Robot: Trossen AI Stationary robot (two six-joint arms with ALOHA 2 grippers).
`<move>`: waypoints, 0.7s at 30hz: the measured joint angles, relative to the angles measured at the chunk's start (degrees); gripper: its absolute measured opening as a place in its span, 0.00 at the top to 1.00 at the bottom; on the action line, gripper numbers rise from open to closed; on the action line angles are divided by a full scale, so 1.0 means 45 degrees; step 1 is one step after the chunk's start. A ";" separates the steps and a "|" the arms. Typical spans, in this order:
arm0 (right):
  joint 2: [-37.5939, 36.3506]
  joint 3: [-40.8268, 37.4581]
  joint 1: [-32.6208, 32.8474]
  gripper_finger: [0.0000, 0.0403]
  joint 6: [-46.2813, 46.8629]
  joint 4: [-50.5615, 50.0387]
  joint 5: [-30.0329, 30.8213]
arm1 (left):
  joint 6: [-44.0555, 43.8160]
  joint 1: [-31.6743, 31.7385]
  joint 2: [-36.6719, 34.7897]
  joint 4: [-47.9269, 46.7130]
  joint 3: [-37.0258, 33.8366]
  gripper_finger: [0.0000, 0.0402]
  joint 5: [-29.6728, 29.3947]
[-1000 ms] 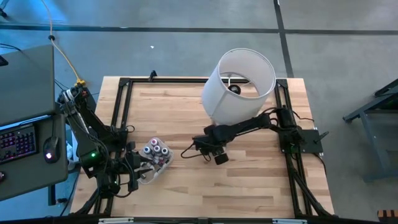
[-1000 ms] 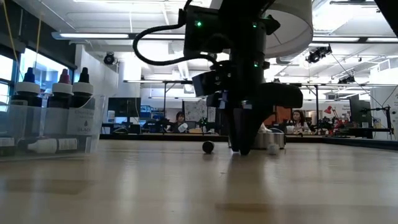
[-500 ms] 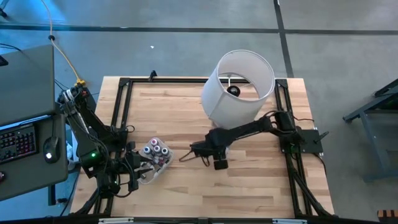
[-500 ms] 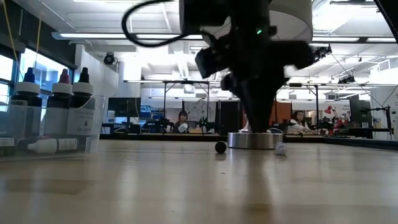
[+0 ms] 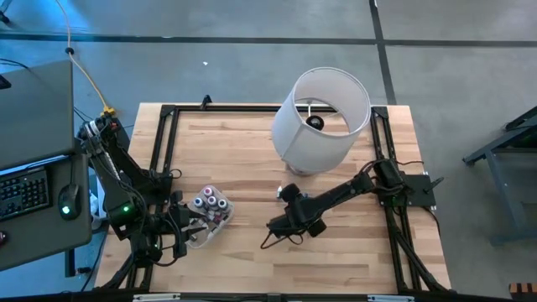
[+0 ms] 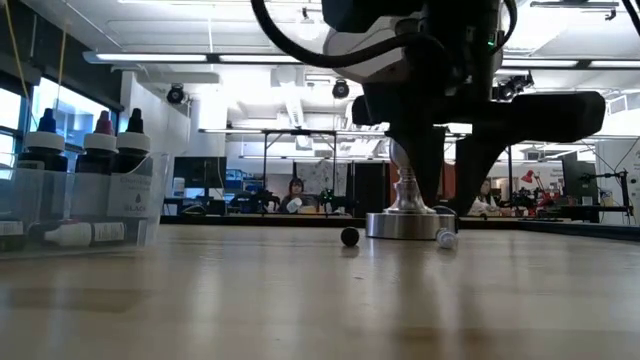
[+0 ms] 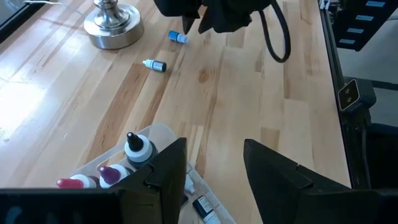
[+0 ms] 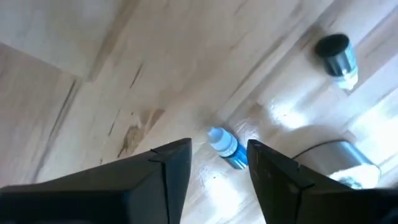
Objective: Pick & Place food coloring
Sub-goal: Put the blue food coloring bottle into the transparent bin
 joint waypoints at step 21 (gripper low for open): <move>0.0024 -0.1820 -0.0722 0.51 -0.2572 0.0461 0.0462 | 0.0068 0.0000 0.0000 0.0277 0.0004 0.61 -0.0005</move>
